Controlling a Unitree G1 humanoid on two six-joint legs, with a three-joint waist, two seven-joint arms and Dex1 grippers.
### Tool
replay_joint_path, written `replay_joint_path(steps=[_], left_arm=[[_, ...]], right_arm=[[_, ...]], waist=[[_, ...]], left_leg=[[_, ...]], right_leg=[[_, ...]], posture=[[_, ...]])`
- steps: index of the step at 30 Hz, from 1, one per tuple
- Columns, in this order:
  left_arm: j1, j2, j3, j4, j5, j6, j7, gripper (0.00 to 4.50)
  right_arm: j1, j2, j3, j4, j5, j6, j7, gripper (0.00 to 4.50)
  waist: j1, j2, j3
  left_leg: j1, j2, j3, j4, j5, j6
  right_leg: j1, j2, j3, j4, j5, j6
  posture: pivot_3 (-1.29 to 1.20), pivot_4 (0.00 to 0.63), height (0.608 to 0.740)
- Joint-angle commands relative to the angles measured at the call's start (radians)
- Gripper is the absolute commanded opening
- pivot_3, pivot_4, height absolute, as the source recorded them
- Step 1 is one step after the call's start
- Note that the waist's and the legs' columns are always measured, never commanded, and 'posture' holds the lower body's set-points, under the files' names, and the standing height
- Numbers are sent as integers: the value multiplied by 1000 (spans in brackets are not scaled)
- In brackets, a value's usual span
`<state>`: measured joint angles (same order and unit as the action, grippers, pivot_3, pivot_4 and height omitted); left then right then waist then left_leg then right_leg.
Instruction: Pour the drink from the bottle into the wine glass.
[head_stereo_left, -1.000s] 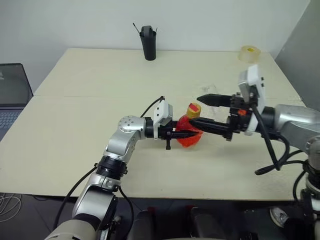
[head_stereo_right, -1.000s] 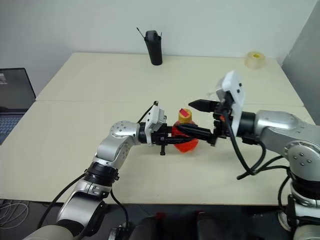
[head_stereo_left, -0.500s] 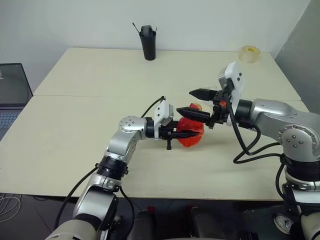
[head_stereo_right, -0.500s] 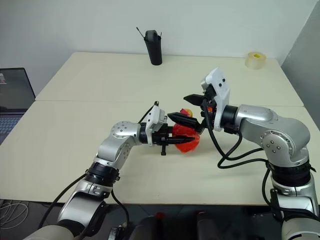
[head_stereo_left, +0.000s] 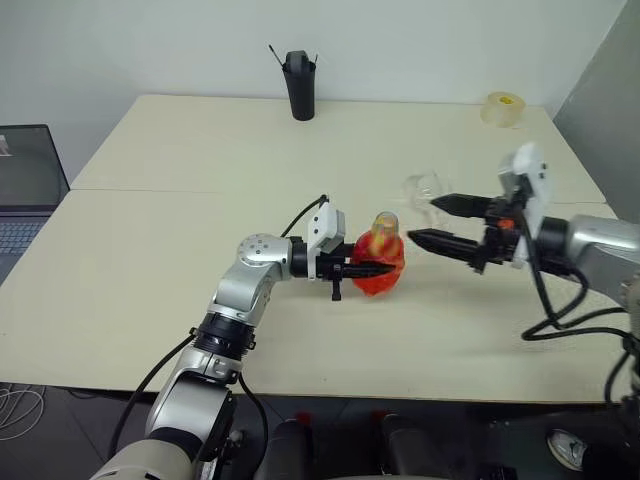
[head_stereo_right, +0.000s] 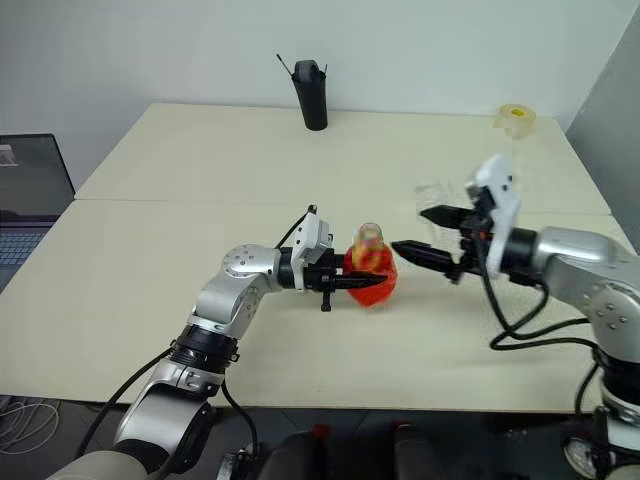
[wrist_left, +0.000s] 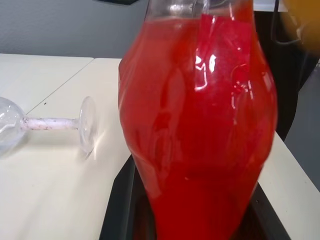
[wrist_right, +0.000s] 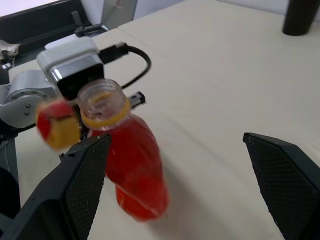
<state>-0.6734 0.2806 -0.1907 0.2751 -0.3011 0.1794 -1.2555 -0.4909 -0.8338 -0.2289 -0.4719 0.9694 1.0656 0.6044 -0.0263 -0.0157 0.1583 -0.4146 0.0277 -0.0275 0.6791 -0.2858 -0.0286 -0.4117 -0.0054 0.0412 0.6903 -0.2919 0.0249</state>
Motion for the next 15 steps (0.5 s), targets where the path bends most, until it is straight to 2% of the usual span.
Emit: replay_joint_path(steps=[1, 8, 15], left_arm=[[-26, -9, 8, -28, -18, -30, -6, 763], [-36, 0, 18, -14, -14, -38, -4, 762], [-67, 42, 79, 78, -15, -55, 46, 762]], right_arm=[[6, -14, -50, -69, 75, 6, 15, 4500], [-14, 38, -11, -98, 59, -7, -97, 4500], [3, 53, -25, -157, 147, 16, -165, 4500]], waist=[[-5, 0, 0], [-4, 0, 0], [-2, 0, 0]], left_leg=[[1, 0, 1, 0, 0, 0], [1, 0, 1, 0, 0, 0], [1, 0, 0, 0, 0, 0]], right_leg=[[0, 1, 1, 0, 0, 0], [0, 2, 1, 0, 0, 0], [0, 2, 1, 0, 0, 0]], posture=[[0, 150, 740], [0, 150, 740], [0, 150, 740]])
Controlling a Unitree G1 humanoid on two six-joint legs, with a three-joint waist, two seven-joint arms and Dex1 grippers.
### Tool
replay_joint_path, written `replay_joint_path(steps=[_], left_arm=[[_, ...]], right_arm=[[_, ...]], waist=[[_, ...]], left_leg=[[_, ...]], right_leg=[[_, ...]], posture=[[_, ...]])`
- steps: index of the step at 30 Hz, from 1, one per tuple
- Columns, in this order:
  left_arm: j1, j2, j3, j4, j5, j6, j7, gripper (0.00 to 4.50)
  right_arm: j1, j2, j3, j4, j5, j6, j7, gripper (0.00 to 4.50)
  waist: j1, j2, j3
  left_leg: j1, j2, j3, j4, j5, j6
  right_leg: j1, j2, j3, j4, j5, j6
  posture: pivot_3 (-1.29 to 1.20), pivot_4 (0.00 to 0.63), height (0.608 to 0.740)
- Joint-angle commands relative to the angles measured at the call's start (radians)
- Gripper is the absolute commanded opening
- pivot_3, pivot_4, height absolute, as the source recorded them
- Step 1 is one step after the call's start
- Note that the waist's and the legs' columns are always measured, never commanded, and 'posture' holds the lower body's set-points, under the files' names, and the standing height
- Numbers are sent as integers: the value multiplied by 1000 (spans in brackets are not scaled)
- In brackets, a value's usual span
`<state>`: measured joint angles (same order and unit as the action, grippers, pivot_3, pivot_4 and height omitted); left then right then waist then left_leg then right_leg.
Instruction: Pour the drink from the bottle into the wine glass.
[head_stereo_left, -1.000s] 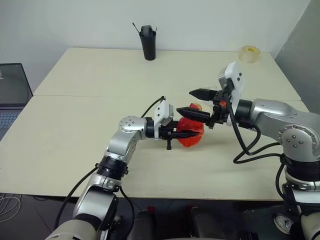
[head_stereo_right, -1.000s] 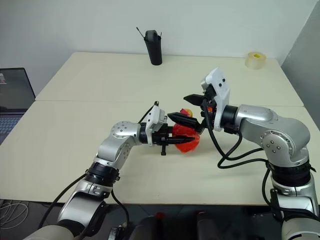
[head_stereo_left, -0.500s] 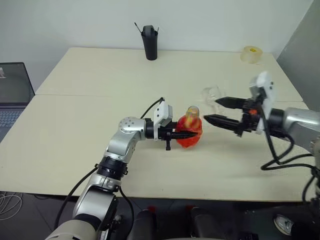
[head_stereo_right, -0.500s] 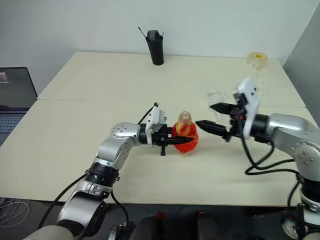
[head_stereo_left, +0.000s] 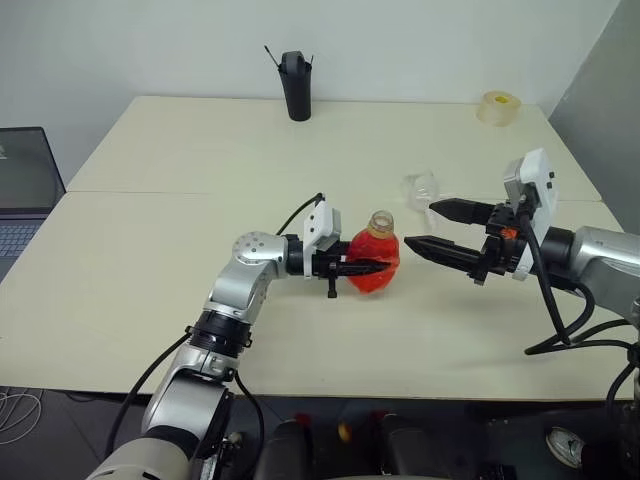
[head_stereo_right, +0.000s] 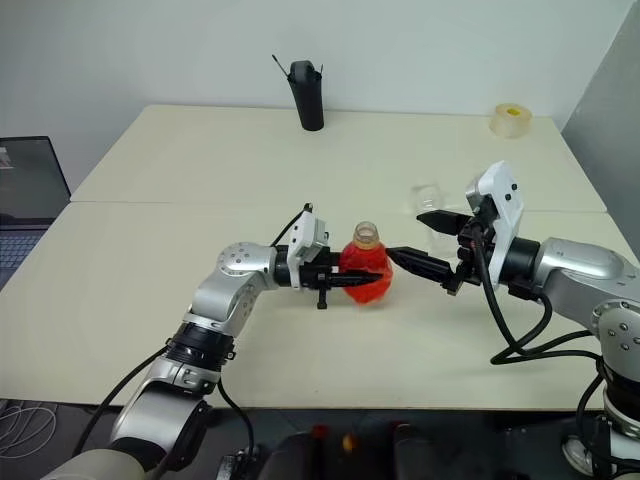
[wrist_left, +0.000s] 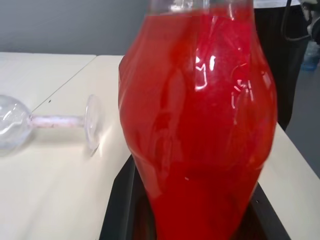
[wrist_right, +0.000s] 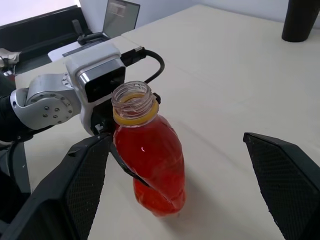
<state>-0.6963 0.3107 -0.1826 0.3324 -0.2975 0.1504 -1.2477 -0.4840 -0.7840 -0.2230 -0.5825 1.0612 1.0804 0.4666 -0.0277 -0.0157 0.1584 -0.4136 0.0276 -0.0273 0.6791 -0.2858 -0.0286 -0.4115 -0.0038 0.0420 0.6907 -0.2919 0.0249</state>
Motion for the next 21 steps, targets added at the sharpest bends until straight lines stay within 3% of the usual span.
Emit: replay_joint_path(steps=[1, 5, 9, 15, 21], left_arm=[[-51, 16, 95, 47, -24, -25, 62, 762], [-79, 17, 206, 181, -29, -46, 206, 762], [-93, 29, 336, 297, -8, -116, 448, 761], [-84, 53, 421, 379, 62, -239, 740, 760], [13, 93, 460, 301, 104, -262, 907, 759]], right_arm=[[-7, 10, -28, -51, 70, 0, -41, 4500], [-26, 76, 30, -65, 86, -12, -115, 4500], [-45, 179, 116, -66, 45, -28, -195, 4500], [-86, 311, 315, 17, -180, -54, -299, 4500], [-123, 397, 414, 123, -361, -95, -320, 4500]], waist=[[-1, 0, 0], [-4, 0, 0], [-5, 0, 0], [-1, -1, 0], [-3, -1, 0]], left_leg=[[0, 0, 0, 0, 0, 0], [0, 0, 0, 0, 0, 0], [0, 2, 0, 0, 0, 0], [-1, 1, -1, 0, 0, 0], [-2, 1, 0, 0, 2, -4]], right_leg=[[0, 0, 0, 0, 0, 0], [0, 0, 0, 0, 0, 0], [0, 0, 0, 1, 0, 0], [-2, -2, -1, 1, 0, 0], [-4, -3, -1, 4, 0, 0]], posture=[[0, 150, 740], [0, 150, 740], [0, 150, 740], [0, 150, 740], [0, 150, 740]])
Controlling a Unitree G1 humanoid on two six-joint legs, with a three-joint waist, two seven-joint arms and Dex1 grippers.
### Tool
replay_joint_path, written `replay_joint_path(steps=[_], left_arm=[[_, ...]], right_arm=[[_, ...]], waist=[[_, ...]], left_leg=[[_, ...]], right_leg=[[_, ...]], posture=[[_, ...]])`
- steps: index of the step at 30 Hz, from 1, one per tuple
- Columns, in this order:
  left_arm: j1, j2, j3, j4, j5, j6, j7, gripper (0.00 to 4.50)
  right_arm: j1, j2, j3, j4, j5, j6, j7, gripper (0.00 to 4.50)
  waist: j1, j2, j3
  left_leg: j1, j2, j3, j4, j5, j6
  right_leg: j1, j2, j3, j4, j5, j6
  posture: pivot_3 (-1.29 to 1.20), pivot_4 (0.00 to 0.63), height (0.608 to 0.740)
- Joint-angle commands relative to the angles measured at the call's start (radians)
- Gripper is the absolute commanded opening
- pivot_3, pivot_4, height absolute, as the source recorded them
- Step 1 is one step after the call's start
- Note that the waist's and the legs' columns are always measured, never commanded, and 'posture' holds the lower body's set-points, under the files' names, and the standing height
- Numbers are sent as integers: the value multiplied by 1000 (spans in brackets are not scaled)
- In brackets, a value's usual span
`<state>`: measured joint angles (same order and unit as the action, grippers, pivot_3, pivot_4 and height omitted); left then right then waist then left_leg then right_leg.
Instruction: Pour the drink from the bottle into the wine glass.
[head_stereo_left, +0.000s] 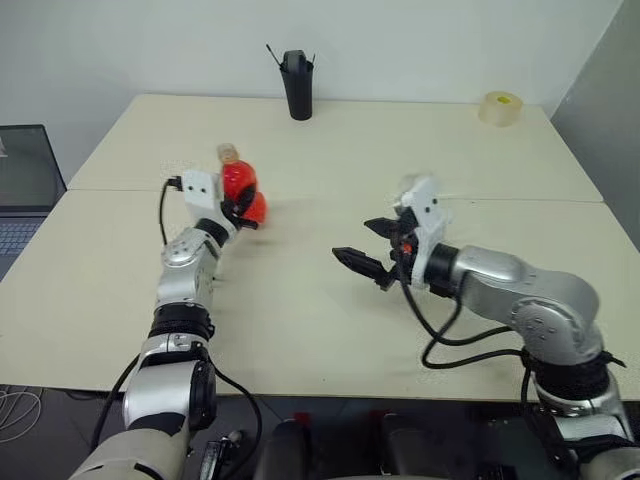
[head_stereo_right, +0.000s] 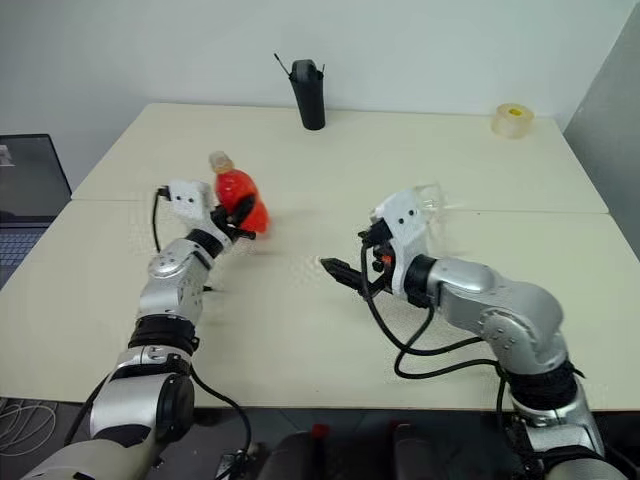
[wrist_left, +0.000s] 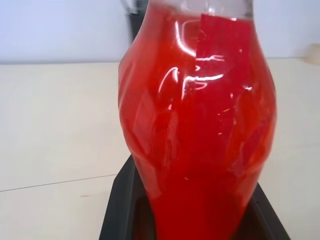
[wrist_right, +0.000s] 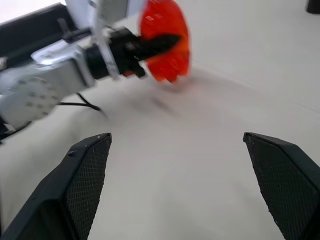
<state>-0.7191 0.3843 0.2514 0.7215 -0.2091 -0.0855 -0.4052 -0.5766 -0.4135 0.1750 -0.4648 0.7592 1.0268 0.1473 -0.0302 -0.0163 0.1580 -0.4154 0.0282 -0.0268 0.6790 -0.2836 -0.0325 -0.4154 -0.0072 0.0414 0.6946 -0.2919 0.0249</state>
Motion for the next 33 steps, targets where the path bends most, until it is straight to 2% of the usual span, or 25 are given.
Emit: replay_joint_path(steps=[1, 7, 13, 15, 25, 33], left_arm=[[57, 23, 33, -112, 16, -20, 85, 759], [164, 18, 65, -218, -1, 28, 169, 758], [186, 2, 104, -264, -34, 68, 247, 757], [198, -3, 114, -283, -43, 83, 266, 1479], [242, 1, 127, -373, -64, 150, 277, 4492], [330, 23, 131, -539, -99, 262, 256, 4492]], right_arm=[[-34, 37, 25, 13, -76, -44, 7, 4500], [-56, 95, 49, 40, -130, -68, 73, 4500], [-81, 118, 53, 75, -171, -81, 135, 4500], [-89, 120, 58, 85, -184, -85, 154, 4500], [-105, 142, 46, 117, -237, -89, 216, 4500], [-115, 112, 28, 125, -248, -89, 273, 4500]], waist=[[-1, 0, 0], [-1, -1, 0], [-2, -2, -1], [-2, -2, -1], [-2, -2, -1], [-3, -2, -1]], left_leg=[[0, 0, 0, 0, 0, 0], [-1, 0, 0, 0, 0, -1], [-1, 0, 1, 0, 0, 0], [-1, 0, 1, 0, 0, 0], [-1, 0, 1, 0, 0, -1], [-1, 0, 1, 0, 0, -1]], right_leg=[[0, 0, 0, 1, 0, 0], [-3, -1, 1, 2, 0, 0], [-3, -1, 1, 3, 0, 0], [-4, -2, 1, 3, 0, 0], [-4, -2, 1, 3, 0, 0], [-4, -4, 1, 3, 0, 0]], posture=[[0, 150, 740], [0, 150, 740], [0, 150, 740], [0, 150, 740], [0, 150, 740], [0, 150, 740]])
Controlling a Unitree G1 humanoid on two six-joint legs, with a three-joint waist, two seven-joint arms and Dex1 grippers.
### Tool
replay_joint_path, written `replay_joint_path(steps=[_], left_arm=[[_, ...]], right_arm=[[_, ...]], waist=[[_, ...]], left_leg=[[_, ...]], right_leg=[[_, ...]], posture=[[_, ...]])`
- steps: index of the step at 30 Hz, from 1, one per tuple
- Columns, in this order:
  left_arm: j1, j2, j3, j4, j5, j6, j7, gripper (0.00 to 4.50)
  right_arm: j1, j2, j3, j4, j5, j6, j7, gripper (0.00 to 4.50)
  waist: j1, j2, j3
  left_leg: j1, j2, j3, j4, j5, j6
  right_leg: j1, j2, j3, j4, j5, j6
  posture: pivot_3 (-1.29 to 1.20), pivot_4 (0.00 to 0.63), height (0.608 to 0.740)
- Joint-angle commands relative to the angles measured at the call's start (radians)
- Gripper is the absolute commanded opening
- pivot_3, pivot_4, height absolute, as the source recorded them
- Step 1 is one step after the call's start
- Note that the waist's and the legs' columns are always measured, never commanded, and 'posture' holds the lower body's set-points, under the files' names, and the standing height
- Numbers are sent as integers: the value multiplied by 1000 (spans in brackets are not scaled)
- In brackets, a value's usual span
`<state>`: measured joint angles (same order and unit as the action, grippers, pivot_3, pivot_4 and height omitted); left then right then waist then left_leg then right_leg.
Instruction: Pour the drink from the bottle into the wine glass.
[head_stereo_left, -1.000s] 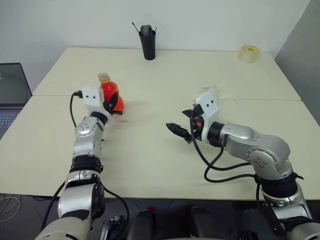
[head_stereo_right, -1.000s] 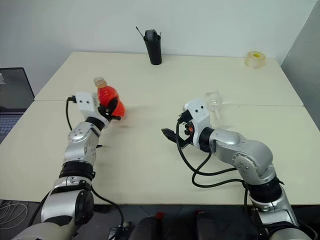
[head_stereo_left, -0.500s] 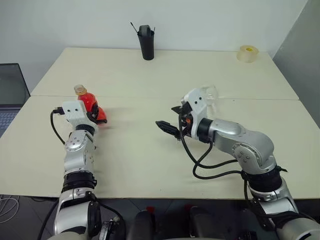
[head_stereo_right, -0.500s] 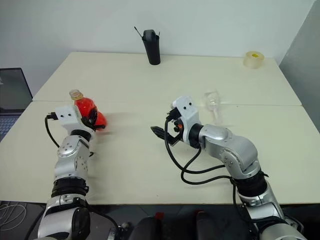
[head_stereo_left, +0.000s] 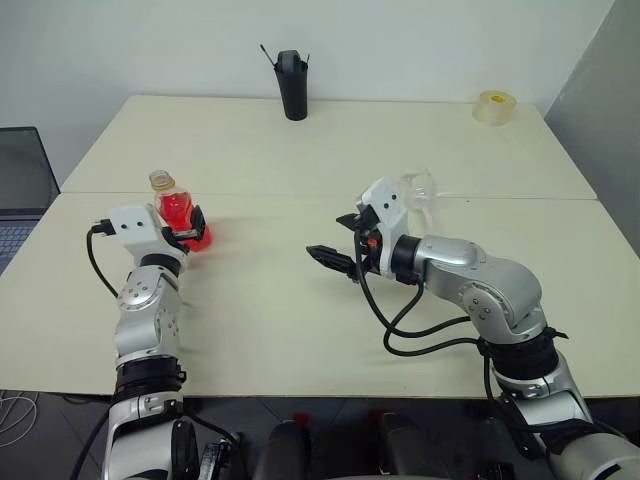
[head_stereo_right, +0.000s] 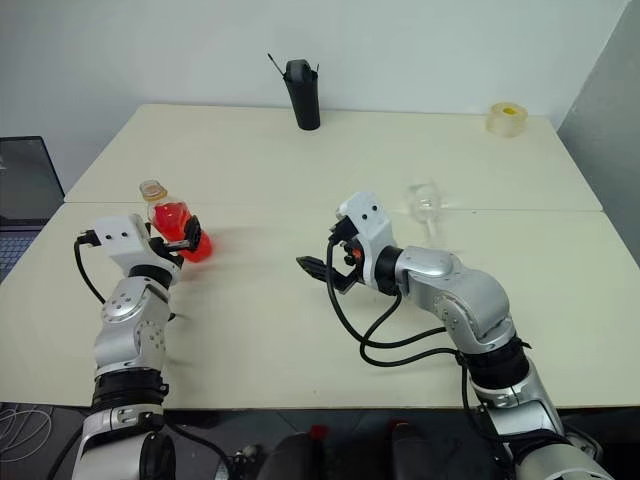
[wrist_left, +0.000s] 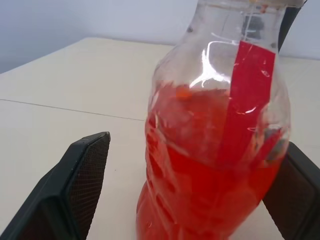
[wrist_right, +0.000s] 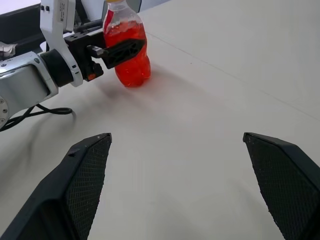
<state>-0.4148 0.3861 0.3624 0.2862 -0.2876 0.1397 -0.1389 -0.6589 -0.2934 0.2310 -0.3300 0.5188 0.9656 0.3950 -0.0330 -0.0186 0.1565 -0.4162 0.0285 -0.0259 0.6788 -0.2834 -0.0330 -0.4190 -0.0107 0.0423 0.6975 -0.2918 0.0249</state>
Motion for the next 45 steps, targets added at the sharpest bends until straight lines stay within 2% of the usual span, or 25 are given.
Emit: replay_joint_path(steps=[1, 11, 20, 27, 30, 33, 38, 41, 45], left_arm=[[41, 23, 20, -130, -25, 51, -11, 4492], [159, 19, 56, -259, -57, 146, 0, 4492], [353, -31, 93, -458, -107, 218, 7, 4492], [454, -21, 45, -536, -146, 199, -124, 4492], [462, 1, -7, -593, -192, 221, -227, 4492], [435, 76, -116, -671, -238, 312, -355, 4492], [288, 176, -303, -715, -224, 400, -488, 4492], [185, 201, -407, -702, -192, 425, -544, 4492], [57, 158, -502, -622, -151, 386, -599, 4492]], right_arm=[[-38, -10, -29, -4, -11, -31, 32, 4500], [-59, -14, -30, 46, -46, -63, 79, 4500], [-50, -77, -78, 4, -12, -30, 137, 4500], [-42, -172, -152, -57, 54, 55, 177, 4500], [-64, -203, -233, -44, 64, 132, 123, 4500], [-141, -213, -334, 57, 60, 277, 35, 4500], [-311, -250, -378, 367, -35, 415, -66, 4500], [-415, -306, -322, 569, -73, 414, -15, 4500], [-602, -335, -143, 1007, -210, 258, 123, 4500]], waist=[[0, 0, 0], [1, 0, 0], [1, 0, 0], [2, 0, 0], [2, 0, 0], [2, 0, 0], [2, 0, 0], [2, 1, 1], [-2, 3, 1]], left_leg=[[0, 0, 0, 0, 0, 0], [0, 0, 0, 0, 0, 0], [0, 0, 0, -1, -2, 4], [0, -1, 0, -1, -2, 4], [0, -1, 1, -1, -2, 4], [0, -1, 1, -1, -2, 4], [1, -2, 2, -1, -2, 4], [1, -2, 3, -2, -2, 4], [1, -2, 5, -1, -2, 4]], right_leg=[[0, 0, 0, 0, 0, 0], [0, 0, 0, 0, 0, 0], [0, -2, 0, 0, 0, 0], [0, -3, 0, -1, 0, 0], [1, -3, 0, -1, 0, 0], [1, -3, 0, -1, 0, 0], [1, 2, 1, -1, 0, 0], [1, 3, 2, -1, 0, 0], [0, 4, 4, -1, 0, 0]], posture=[[0, 150, 740], [0, 150, 740], [0, 150, 740], [0, 150, 740], [0, 150, 740], [0, 150, 740], [0, 150, 740], [0, 150, 740], [0, 150, 740]])
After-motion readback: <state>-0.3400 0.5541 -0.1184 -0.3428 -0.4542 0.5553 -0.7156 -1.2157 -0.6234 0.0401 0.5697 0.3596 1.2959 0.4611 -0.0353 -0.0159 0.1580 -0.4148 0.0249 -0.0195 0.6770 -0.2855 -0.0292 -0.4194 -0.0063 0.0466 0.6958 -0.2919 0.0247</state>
